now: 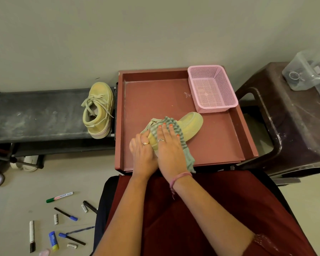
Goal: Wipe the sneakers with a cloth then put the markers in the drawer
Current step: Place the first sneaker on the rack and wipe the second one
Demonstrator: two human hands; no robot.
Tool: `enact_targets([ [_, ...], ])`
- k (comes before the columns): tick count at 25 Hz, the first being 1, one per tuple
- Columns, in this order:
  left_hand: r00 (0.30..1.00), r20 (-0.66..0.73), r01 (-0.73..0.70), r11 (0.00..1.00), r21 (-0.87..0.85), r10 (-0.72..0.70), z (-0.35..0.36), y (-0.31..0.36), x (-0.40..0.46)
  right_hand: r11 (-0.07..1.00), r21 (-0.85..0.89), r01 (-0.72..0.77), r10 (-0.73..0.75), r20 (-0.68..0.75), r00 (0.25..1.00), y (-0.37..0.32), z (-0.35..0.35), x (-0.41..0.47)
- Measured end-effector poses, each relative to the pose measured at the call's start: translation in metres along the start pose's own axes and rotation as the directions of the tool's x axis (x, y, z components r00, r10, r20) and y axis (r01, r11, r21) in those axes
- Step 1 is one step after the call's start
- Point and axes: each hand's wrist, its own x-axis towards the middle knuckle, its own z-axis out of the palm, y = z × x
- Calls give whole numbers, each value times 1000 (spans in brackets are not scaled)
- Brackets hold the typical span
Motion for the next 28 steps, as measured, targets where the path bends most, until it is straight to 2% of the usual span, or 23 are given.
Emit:
enact_targets([
  [2, 1000, -24, 8, 1000, 0, -8, 0, -4, 1, 985, -29, 167, -167, 18, 986, -3, 4, -15],
  [4, 1000, 2, 1, 999, -36, -1, -2, -4, 0, 931, -162, 327, -308, 130, 942, 21, 0, -30],
  [5, 1000, 24, 5, 999, -48, -4, -2, -1, -1, 917, -219, 333, -305, 152, 940, 36, -7, -30],
  [6, 999, 35, 10, 999, -45, -9, -2, 2, 0, 927, -249, 282, -261, 114, 959, 47, -11, -25],
  [8, 999, 39, 11, 1000, -22, -10, -1, 3, 1, 970, -222, 104, -121, -64, 991, 49, -11, -11],
  [9, 999, 47, 13, 1000, -22, -12, -2, 3, 2, 974, -212, 77, -98, -90, 991, 42, -7, -7],
  [11, 998, 61, 31, 999, -26, -29, -7, 5, 1, 944, -245, 221, -236, -35, 971, 25, 17, -16],
  [13, 996, 76, 37, 999, -25, -35, -9, 4, -1, 878, -296, 376, -391, 10, 921, 29, 30, -33],
  [15, 997, 77, 9, 1000, -21, -7, -7, 3, -1, 858, -303, 416, -435, 4, 900, 52, 18, -31],
  [18, 999, 42, -3, 1000, 13, 2, 0, 1, 1, 892, -327, 312, -337, -22, 941, 86, 2, -12],
  [21, 999, 46, -5, 1000, 30, 4, 0, 1, 1, 958, -284, 33, -61, -91, 994, 97, -8, 10],
  [23, 999, 36, -12, 999, 33, 11, -1, 0, 1, 970, -238, -46, 21, -107, 994, 102, -18, 26],
  [26, 999, 41, -10, 999, 36, 9, 0, -3, 2, 980, -180, -84, 67, -96, 993, 121, -34, 45],
  [28, 999, 44, 10, 999, 35, -12, -2, -5, 1, 980, -26, -196, 191, -126, 973, 133, -43, 44],
])
